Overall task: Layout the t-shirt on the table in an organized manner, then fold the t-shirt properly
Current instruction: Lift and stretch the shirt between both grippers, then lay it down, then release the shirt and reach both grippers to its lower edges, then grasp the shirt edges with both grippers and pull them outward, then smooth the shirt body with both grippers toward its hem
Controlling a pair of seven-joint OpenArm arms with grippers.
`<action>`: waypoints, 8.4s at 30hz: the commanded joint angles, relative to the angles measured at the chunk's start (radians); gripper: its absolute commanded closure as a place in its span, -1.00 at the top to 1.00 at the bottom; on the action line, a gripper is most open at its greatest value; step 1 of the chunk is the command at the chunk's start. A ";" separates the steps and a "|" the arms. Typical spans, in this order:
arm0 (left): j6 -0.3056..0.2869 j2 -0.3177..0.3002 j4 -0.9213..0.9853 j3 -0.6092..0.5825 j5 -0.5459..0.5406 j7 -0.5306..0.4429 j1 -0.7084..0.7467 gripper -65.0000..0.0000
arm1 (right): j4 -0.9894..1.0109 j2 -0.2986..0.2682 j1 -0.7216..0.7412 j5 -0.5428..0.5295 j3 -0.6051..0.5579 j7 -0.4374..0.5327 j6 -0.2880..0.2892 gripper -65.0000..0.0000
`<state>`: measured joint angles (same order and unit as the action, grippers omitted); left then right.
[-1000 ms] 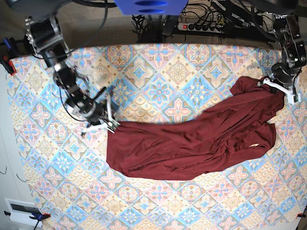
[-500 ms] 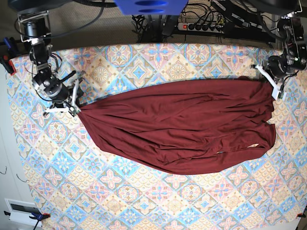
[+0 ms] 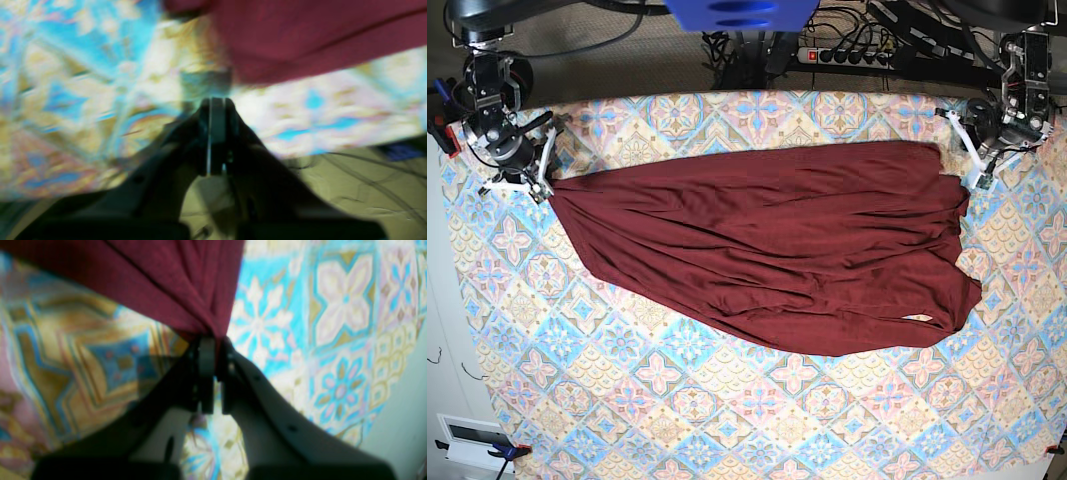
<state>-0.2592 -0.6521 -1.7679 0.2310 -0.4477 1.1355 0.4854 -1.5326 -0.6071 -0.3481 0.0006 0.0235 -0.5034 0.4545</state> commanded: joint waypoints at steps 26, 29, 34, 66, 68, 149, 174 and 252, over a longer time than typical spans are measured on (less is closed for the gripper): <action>-0.147 0.274 -0.071 0.318 0.100 -0.010 -0.092 -1.00 | -0.015 -0.037 -0.013 0.131 0.046 0.001 -0.016 -0.39; -0.147 0.308 -0.069 0.319 0.100 -0.008 -0.124 -1.00 | -0.015 -0.037 -0.013 0.131 0.086 -0.001 -0.016 -0.39; -0.142 0.344 -0.039 0.321 0.105 -0.007 -0.182 -0.90 | -0.015 -0.037 -0.013 0.131 0.135 -0.001 -0.016 -0.39; -0.137 0.380 0.128 0.324 0.105 -0.007 -0.468 -0.12 | -0.015 0.049 0.129 0.134 0.154 -0.113 -0.016 0.26; -0.137 0.380 0.179 0.324 0.102 -0.008 -0.483 0.18 | -0.016 0.049 0.134 0.134 0.155 -0.105 -0.016 0.26; -0.136 0.412 0.193 0.499 0.123 -0.010 -0.738 -0.53 | 0.469 0.359 0.903 0.131 -0.527 -0.019 0.163 0.25; -0.136 0.415 0.193 0.499 0.123 -0.010 -0.722 -0.53 | 0.959 0.341 0.941 0.128 -0.346 0.291 0.165 -0.95; -0.025 0.360 0.925 0.061 0.122 -0.496 -0.911 -1.00 | 0.228 0.329 0.548 0.464 -0.150 0.285 -0.118 -0.14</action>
<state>-0.2810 -0.2840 -0.8299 0.2905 -0.3199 0.6590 -0.3996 -1.2896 -0.2684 0.1761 0.4679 -0.1303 -0.2390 0.3466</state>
